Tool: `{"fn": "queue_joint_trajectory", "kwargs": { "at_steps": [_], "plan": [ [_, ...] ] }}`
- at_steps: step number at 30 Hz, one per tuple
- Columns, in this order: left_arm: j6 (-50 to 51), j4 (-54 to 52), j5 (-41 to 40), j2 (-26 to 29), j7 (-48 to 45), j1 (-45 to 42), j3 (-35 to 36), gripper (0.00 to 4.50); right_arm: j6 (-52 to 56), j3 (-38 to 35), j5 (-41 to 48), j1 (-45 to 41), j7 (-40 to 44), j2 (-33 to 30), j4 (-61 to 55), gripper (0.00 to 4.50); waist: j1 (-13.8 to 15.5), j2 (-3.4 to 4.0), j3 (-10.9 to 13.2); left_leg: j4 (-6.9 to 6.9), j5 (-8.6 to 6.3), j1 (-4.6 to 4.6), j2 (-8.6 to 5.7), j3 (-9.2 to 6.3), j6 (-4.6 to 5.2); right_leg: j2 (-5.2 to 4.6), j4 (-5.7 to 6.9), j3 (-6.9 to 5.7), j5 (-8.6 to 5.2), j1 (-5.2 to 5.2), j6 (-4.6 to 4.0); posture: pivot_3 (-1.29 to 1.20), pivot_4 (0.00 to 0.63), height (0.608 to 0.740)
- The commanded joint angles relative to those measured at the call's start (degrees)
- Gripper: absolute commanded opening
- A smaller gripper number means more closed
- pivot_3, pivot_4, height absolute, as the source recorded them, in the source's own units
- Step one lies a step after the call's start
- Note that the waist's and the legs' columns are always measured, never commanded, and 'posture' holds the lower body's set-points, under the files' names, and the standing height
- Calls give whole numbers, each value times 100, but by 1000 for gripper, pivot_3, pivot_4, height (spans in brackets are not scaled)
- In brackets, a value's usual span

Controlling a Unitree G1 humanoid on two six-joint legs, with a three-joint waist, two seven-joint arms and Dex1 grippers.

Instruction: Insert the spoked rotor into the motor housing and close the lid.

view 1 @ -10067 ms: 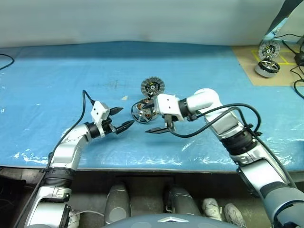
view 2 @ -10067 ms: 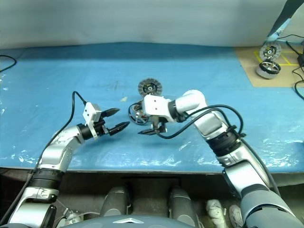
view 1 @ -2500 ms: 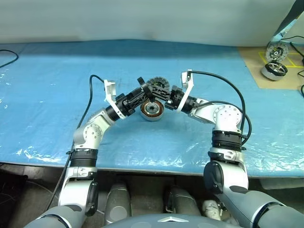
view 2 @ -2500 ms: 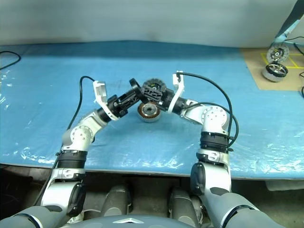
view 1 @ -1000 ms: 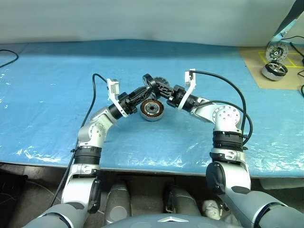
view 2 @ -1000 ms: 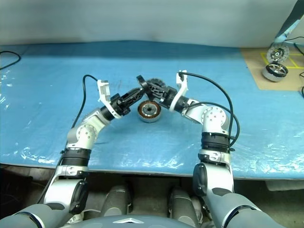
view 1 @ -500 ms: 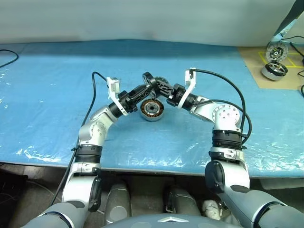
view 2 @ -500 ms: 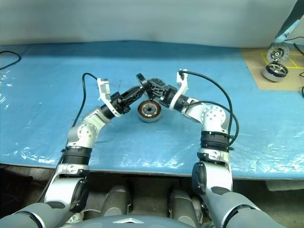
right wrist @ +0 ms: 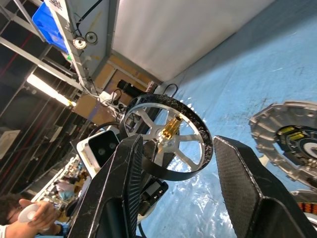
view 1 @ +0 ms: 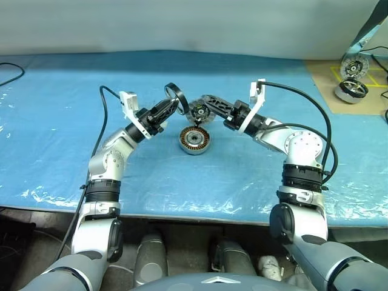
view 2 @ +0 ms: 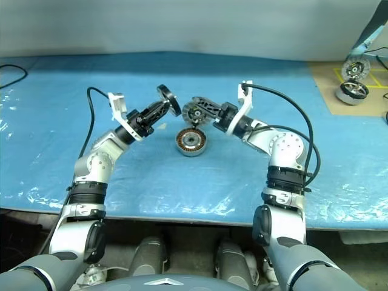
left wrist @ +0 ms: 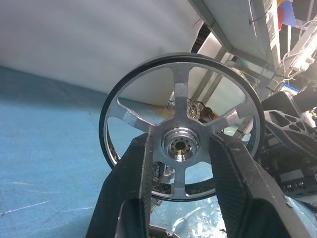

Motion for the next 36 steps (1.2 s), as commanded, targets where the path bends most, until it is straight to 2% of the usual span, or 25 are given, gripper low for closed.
{"fn": "queue_joint_trajectory", "kwargs": {
  "at_steps": [1,8,10,18,29,36],
  "plan": [
    [214,-248,-72,137,-243,2,-144,1358,-207,-144,52,135,-106,-96,-84,2388,1,0,0,0,0,0,1,0,0,0,0,-1,0,0,0,0,150,740],
    [1070,-663,498,843,-875,220,-1371,1358,-352,-178,-78,605,-377,-497,-380,2388,2,0,0,-2,0,3,2,0,0,0,0,0,0,0,0,0,150,740],
    [1038,-599,746,877,-705,97,-1535,1358,-324,-207,37,734,-450,-524,-571,2388,4,1,0,-2,0,1,1,0,0,0,-2,-1,0,0,0,0,150,740],
    [1051,-246,1060,705,-419,-498,-1560,1358,-450,-165,140,1021,-754,-302,-964,2388,-7,3,1,4,0,8,0,-1,0,0,5,3,0,2,0,0,150,740],
    [1445,124,1409,1261,-976,-1231,-1844,1358,-684,-68,91,1214,-853,-122,-1011,2388,1,4,1,0,0,3,-2,-2,0,-1,0,0,0,1,0,0,150,740],
    [1356,335,1713,1285,-1287,-1234,-2171,1358,-818,35,57,1245,-891,-43,-982,2388,2,4,2,-2,0,-1,-3,-3,0,-1,-3,-2,0,1,0,0,150,740]
  ]
}}
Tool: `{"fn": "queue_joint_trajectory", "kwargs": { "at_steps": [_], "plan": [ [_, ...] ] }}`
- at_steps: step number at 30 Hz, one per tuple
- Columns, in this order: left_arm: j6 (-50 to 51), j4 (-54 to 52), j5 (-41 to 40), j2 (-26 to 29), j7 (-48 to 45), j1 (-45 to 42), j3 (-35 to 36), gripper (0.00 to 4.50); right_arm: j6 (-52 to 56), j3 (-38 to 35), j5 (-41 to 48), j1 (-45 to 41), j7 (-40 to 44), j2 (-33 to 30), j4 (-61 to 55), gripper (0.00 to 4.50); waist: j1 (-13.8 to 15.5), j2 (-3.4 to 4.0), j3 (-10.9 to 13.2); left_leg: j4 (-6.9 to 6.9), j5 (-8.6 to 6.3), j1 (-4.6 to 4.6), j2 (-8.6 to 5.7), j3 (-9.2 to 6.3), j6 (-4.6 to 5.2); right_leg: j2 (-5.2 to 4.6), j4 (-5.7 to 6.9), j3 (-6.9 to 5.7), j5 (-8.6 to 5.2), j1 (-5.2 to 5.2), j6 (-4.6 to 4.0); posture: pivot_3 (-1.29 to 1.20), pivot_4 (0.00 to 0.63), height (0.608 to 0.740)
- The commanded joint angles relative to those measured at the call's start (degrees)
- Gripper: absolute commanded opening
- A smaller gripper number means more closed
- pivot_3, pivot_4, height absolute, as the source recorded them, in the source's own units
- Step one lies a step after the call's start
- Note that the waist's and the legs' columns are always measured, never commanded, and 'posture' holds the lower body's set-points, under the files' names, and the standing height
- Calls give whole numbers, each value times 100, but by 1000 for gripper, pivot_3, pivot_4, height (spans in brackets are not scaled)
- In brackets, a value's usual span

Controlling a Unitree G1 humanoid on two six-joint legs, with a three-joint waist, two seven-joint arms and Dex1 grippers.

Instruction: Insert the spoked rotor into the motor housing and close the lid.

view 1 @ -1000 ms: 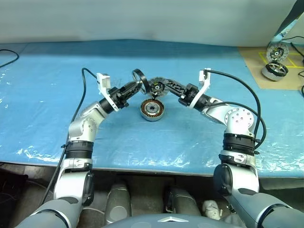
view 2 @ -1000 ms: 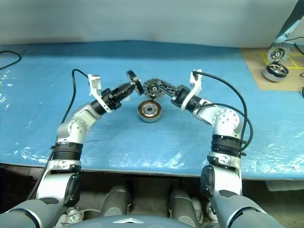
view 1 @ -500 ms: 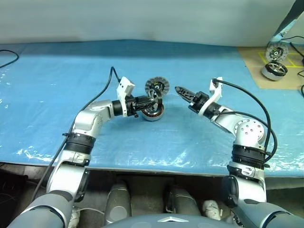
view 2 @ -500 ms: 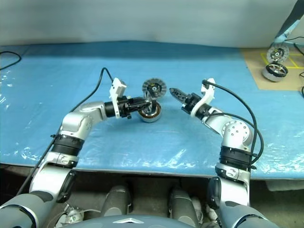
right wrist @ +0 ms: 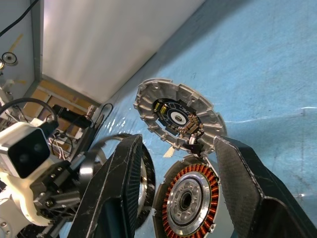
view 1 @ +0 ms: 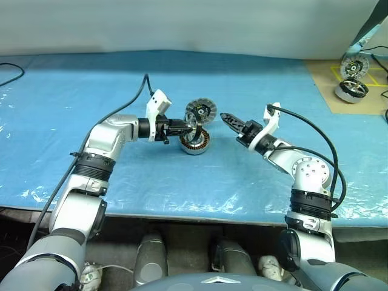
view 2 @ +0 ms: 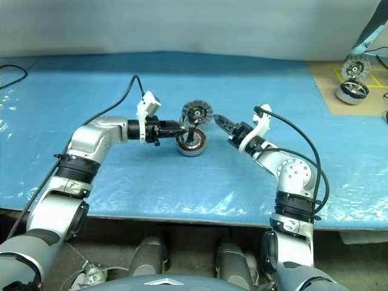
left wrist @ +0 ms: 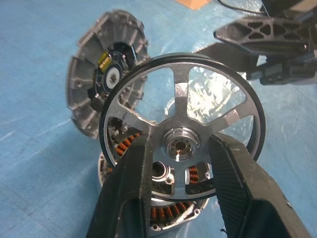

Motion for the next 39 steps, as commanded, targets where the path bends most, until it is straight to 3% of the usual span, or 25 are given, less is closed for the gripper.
{"fn": "queue_joint_trajectory", "kwargs": {
  "at_steps": [1,8,10,13,19,39],
  "plan": [
    [-170,91,193,30,-90,-69,-98,1358,-118,18,91,21,-13,11,-218,2388,-1,0,0,0,0,0,0,0,0,0,0,0,0,0,0,0,150,740],
    [-515,500,579,-47,45,-85,-218,1358,-136,190,40,226,203,-169,-436,2388,9,2,-1,1,0,9,-1,-2,0,-3,0,-1,0,11,0,0,150,740],
    [-525,480,578,-55,-24,-71,-222,1358,-125,719,-247,581,589,-562,-866,2388,24,3,-1,1,0,10,-1,-4,0,-5,-1,-3,0,15,0,0,150,740],
    [-548,471,614,-49,-72,-78,-234,1358,-916,1905,-1378,1303,1377,-1651,-1574,2388,44,5,-3,-5,0,7,-1,-13,0,-4,-35,-14,6,32,11,0,150,740],
    [-566,482,695,-46,-195,-115,-266,1358,-2142,2522,-2585,1587,1948,-2536,-1707,2388,-3,9,-3,-9,-1,12,-5,-32,0,-2,-64,-25,15,55,25,0,150,740],
    [-700,968,1323,20,-277,-909,-503,1358,-2110,2418,-2750,1615,1906,-1992,-1657,2388,-6,9,-3,-4,0,13,0,-39,4,-6,-64,-26,14,63,22,0,150,740]
  ]
}}
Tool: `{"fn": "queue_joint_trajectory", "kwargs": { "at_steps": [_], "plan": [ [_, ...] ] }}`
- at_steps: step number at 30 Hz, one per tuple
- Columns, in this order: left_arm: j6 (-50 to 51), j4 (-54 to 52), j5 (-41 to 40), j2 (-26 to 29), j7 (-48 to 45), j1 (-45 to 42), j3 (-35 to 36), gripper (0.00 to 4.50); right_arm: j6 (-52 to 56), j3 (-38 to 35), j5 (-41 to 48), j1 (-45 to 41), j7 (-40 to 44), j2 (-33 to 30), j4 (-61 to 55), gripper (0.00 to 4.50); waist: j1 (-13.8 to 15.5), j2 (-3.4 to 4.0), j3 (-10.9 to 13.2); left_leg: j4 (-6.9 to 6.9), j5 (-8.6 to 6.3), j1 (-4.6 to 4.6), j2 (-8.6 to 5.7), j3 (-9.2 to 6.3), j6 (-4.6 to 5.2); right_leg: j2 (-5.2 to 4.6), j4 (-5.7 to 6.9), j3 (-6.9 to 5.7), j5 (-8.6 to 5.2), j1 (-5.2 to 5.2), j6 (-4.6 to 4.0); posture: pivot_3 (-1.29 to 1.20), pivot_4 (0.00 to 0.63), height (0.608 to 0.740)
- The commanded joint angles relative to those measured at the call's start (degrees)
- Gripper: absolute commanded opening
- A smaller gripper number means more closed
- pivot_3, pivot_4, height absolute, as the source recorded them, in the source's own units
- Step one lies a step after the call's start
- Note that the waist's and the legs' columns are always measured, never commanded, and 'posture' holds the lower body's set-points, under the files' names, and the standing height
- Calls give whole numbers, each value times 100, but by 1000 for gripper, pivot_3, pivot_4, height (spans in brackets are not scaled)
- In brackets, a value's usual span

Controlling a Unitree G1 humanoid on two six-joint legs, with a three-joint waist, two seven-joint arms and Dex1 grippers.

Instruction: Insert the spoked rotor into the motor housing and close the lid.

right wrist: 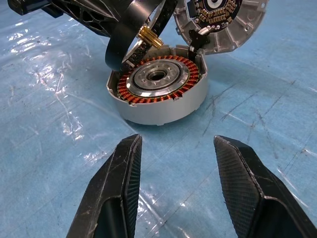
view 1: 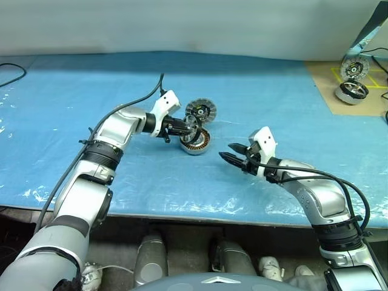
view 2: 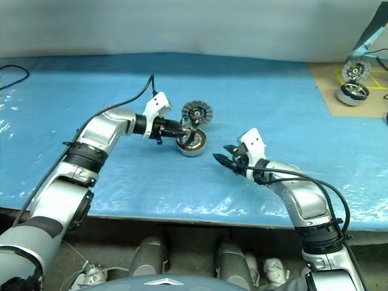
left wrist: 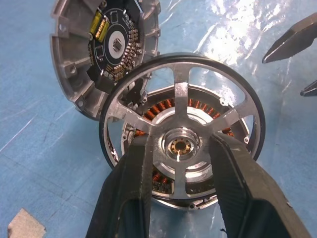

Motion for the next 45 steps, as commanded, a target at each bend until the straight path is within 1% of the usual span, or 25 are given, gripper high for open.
{"fn": "queue_joint_trajectory", "kwargs": {
  "at_steps": [1,10,18,20,22,25,26,31,34,38,39,41,44,45],
  "plan": [
    [-8,13,86,108,-118,-179,19,1358,16,-111,15,28,-31,31,-196,2388,1,0,0,0,0,0,0,0,0,0,0,0,0,0,0,0,150,740],
    [7,-180,115,67,-430,-61,-138,1358,75,-97,-26,20,-106,122,-168,2388,9,0,0,-1,0,-1,2,-2,0,-3,0,-3,0,1,-1,0,150,740],
    [-317,-136,418,160,-527,82,-333,1358,125,-113,-68,15,-145,143,-91,2388,7,1,0,-1,0,1,5,-2,0,-7,1,-5,0,4,-1,0,150,740],
    [-329,-105,444,118,-467,96,-330,2074,133,-112,-85,3,-154,155,-68,2388,7,0,0,-1,0,4,5,-2,0,-7,0,-5,0,7,-1,0,150,740],
    [-390,-31,501,84,-373,76,-336,2584,144,-103,-99,-15,-163,174,-43,2388,6,1,0,-1,0,6,5,-2,0,-8,0,-5,0,9,-1,0,150,740],
    [-412,14,523,31,-265,17,-264,3690,147,-91,-119,-24,-170,188,-17,2388,4,1,0,0,0,5,6,-2,0,-7,1,-5,0,8,-1,0,150,740],
    [-409,17,522,29,-262,-3,-241,3977,151,-94,-124,-22,-168,193,-16,2388,7,1,1,0,0,2,5,-2,0,-7,0,-6,0,6,-1,0,150,740],
    [-266,-323,222,139,-466,62,19,3977,220,-174,-59,5,-175,236,-58,2388,13,1,1,-1,0,-6,4,-8,0,-8,-1,-13,0,4,-1,0,150,740],
    [149,-1009,-453,231,-913,274,393,3977,278,-325,61,-6,-167,266,-107,2388,6,3,2,-2,0,-8,6,-9,0,-8,-1,-15,-1,2,-2,0,150,740],
    [96,-1427,-558,474,-932,693,487,3977,475,-673,496,-261,-147,415,-247,2388,-7,9,3,-4,0,-4,8,-9,0,-8,0,-15,-1,2,-3,0,150,740],
    [145,-1513,-665,490,-908,805,578,4003,465,-658,499,-375,-166,453,-215,2209,-12,13,3,-4,0,-1,8,-8,0,-8,1,-14,-1,3,-4,0,150,740],
    [-89,-1511,-861,386,-681,1106,898,4017,389,-459,456,-700,-80,596,-23,1770,-32,18,6,-3,0,0,11,-6,0,-7,2,-14,-2,2,-4,0,150,740],
    [-602,-1440,-803,306,-409,1446,1051,4017,126,-33,76,-1041,0,786,439,736,-29,20,7,2,0,-1,14,-6,0,-6,7,-15,-2,1,-6,0,150,740],
    [-732,-1486,-899,229,-320,1578,1187,4017,-2,107,-76,-1192,-32,909,703,341,-17,20,7,2,0,-2,15,-6,0,-6,6,-17,-2,2,-6,0,150,740]
  ]
}}
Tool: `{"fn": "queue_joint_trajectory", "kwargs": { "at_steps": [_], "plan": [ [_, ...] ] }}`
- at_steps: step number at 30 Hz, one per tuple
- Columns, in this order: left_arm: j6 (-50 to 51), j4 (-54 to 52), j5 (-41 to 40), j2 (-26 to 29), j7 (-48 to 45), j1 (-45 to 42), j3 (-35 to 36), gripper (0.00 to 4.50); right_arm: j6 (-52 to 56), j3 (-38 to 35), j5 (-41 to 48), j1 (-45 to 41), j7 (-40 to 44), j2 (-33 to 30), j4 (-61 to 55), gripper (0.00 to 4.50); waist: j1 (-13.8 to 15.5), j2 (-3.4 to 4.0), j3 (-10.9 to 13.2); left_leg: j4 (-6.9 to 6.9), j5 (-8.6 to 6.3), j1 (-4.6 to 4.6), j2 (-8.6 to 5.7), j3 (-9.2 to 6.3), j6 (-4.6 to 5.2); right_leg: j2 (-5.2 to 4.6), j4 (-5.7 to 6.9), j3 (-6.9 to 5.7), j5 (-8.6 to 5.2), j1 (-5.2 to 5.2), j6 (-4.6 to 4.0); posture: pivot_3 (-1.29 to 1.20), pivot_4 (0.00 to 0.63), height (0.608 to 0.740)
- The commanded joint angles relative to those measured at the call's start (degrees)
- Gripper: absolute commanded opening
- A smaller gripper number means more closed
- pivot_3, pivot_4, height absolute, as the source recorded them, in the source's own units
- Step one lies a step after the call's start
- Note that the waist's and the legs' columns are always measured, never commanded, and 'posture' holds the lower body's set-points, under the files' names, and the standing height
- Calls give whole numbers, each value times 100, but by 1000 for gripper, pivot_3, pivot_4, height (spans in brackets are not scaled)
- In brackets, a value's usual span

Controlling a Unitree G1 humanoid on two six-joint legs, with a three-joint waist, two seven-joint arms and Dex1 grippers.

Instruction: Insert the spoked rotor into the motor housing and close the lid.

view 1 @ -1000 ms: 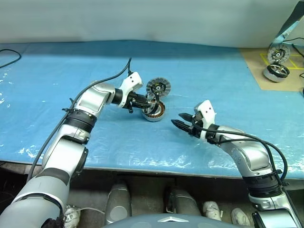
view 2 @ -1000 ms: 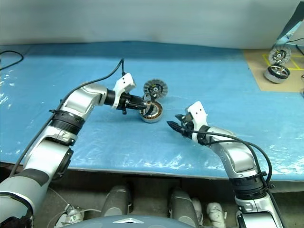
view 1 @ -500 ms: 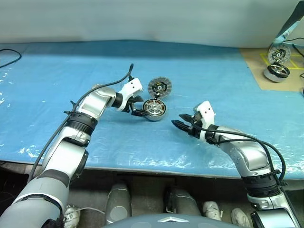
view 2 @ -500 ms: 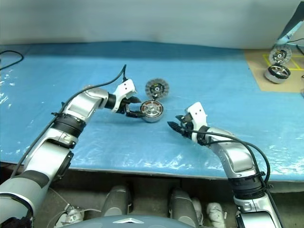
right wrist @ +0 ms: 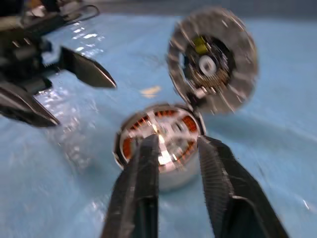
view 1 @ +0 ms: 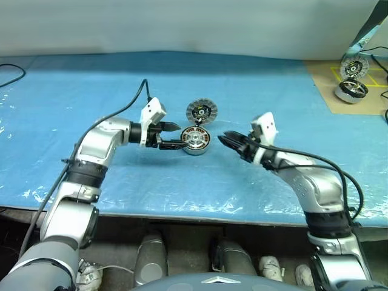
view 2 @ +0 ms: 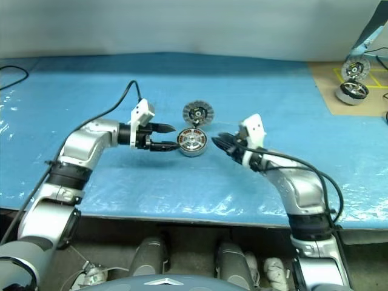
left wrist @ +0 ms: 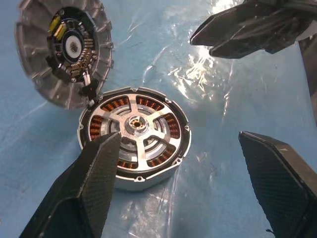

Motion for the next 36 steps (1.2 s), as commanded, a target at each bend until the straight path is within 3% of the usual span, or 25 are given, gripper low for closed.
{"fn": "queue_joint_trajectory", "kwargs": {
  "at_steps": [1,9,14,19,24,29,36],
  "plan": [
    [-505,-193,-287,-130,276,231,451,4017,-405,389,-359,-308,29,250,544,35,17,0,0,0,0,-2,-1,0,0,-1,-1,-1,0,0,0,0,150,740],
    [-885,-179,-505,-337,906,918,920,4017,-1027,670,-843,-1066,105,880,2133,35,12,0,0,1,1,-30,-1,0,1,-3,0,-8,1,-19,2,0,150,740],
    [-736,-441,-691,-346,947,1204,955,4017,-1161,708,-970,-1185,272,900,2569,35,9,-1,0,5,0,-31,-1,-1,1,-4,1,-9,2,-20,3,0,150,740],
    [-821,-270,-642,-408,1190,1200,973,4017,-1648,1359,-1833,-1028,292,717,2973,35,6,-1,0,7,0,-15,3,-1,0,-2,6,-10,2,-8,2,0,150,740],
    [-1090,663,-542,-596,1655,632,1110,4017,-1469,1053,-1558,-907,394,809,2614,35,21,-1,0,7,-2,38,2,1,0,-5,-4,-6,-14,44,-22,0,150,740],
    [-1449,1915,-584,-771,1660,-243,1307,4017,-434,260,-502,-832,685,698,1490,35,31,-5,2,16,4,20,1,1,9,-7,-6,-2,-11,32,-18,0,150,740],
    [-2238,4162,-418,-1100,1767,-1654,1546,4017,192,-67,-222,-525,483,388,688,35,52,-6,2,6,14,-5,-10,-1,25,-2,-2,-13,3,11,4,0,150,740]
  ]
}}
